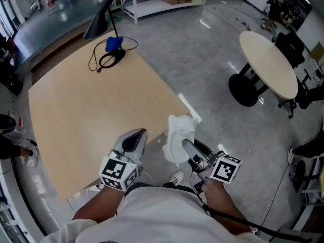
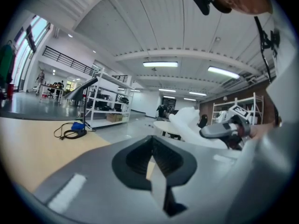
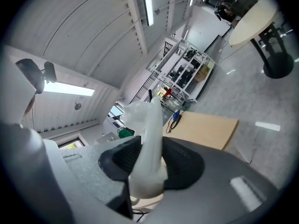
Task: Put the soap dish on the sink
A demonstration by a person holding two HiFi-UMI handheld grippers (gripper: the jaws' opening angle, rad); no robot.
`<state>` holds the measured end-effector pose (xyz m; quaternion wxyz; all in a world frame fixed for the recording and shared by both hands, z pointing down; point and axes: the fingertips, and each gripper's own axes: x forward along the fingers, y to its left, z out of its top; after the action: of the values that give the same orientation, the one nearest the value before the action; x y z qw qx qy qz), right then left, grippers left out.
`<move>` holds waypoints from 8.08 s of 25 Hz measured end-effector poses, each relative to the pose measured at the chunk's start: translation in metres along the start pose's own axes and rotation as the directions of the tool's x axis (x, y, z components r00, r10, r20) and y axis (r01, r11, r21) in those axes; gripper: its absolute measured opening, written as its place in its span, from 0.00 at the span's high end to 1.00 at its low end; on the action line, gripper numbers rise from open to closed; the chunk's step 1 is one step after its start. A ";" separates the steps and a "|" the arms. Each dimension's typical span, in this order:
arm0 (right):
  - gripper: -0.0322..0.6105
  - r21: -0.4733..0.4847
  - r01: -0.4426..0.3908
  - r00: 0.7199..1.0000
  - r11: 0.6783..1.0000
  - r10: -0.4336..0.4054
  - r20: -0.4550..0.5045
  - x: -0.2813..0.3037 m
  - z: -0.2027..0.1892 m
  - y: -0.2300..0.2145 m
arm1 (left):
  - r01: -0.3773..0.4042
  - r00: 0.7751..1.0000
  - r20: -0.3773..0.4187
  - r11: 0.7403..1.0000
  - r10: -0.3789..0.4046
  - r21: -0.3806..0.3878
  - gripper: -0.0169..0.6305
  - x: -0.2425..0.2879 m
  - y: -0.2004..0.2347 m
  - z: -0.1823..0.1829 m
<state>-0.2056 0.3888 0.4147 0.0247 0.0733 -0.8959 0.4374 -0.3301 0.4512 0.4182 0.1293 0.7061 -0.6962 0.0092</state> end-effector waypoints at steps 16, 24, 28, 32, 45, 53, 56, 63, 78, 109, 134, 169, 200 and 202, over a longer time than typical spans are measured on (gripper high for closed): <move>0.73 0.041 0.216 0.925 0.976 -0.218 0.310 -0.190 0.098 -0.089 | 0.339 0.940 -0.058 0.939 -0.336 0.058 0.96 0.156 -0.179 0.008; 0.73 0.117 0.293 0.838 0.949 -0.314 0.446 -0.267 0.107 -0.113 | 0.491 0.868 -0.142 0.864 -0.475 0.110 0.96 0.185 -0.252 -0.002; 0.73 0.156 0.317 0.796 0.935 -0.352 0.492 -0.292 0.104 -0.118 | 0.547 0.833 -0.170 0.829 -0.526 0.119 0.96 0.194 -0.278 -0.003; 0.73 0.184 0.336 0.762 0.924 -0.382 0.523 -0.310 0.104 -0.126 | 0.585 0.807 -0.182 0.802 -0.562 0.117 0.96 0.207 -0.296 -0.005; 0.73 0.252 0.380 0.682 0.890 -0.454 0.574 -0.339 0.138 -0.164 | 0.670 0.737 -0.210 0.735 -0.642 0.105 0.96 0.278 -0.333 -0.003; 0.73 0.288 0.405 0.667 0.868 -0.496 0.556 -0.328 0.187 -0.214 | 0.693 0.713 -0.238 0.715 -0.660 0.093 0.96 0.350 -0.330 0.005; 0.73 0.306 0.399 0.661 0.864 -0.502 0.558 -0.322 0.214 -0.235 | 0.694 0.712 -0.231 0.715 -0.663 0.087 0.96 0.385 -0.325 0.013; 0.73 0.277 0.435 0.636 0.857 -0.510 0.579 -0.307 0.276 -0.262 | 0.723 0.685 -0.210 0.686 -0.698 0.080 0.96 0.452 -0.320 0.034; 0.73 0.278 0.470 0.632 0.838 -0.539 0.557 -0.288 0.314 -0.285 | 0.715 0.690 -0.207 0.698 -0.694 0.042 0.96 0.500 -0.302 0.039; 0.73 0.247 0.365 0.718 0.898 -0.441 0.538 -0.344 0.436 -0.389 | 0.617 0.782 -0.180 0.781 -0.596 0.094 0.96 0.622 -0.378 0.069; 0.73 0.243 0.290 0.786 0.926 -0.375 0.491 -0.382 0.480 -0.457 | 0.537 0.835 -0.206 0.837 -0.511 0.103 0.96 0.682 -0.425 0.059; 0.73 0.340 0.397 0.693 0.853 -0.521 0.498 -0.319 0.598 -0.553 | 0.657 0.743 -0.244 0.749 -0.624 0.085 0.96 0.866 -0.379 0.101; 0.73 0.612 0.381 0.750 0.693 -0.619 0.233 -0.279 0.582 -0.743 | 0.572 0.749 -0.397 0.820 -0.530 -0.014 0.96 0.940 -0.338 0.036; 0.73 0.630 0.379 0.758 0.678 -0.618 0.208 -0.274 0.576 -0.754 | 0.558 0.752 -0.412 0.830 -0.514 -0.017 0.96 0.940 -0.335 0.032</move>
<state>0.1916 -0.4916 0.6181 -0.0622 0.4134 -0.6580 0.6263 0.0230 -0.4776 0.5116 0.2276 0.8645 -0.4211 0.1532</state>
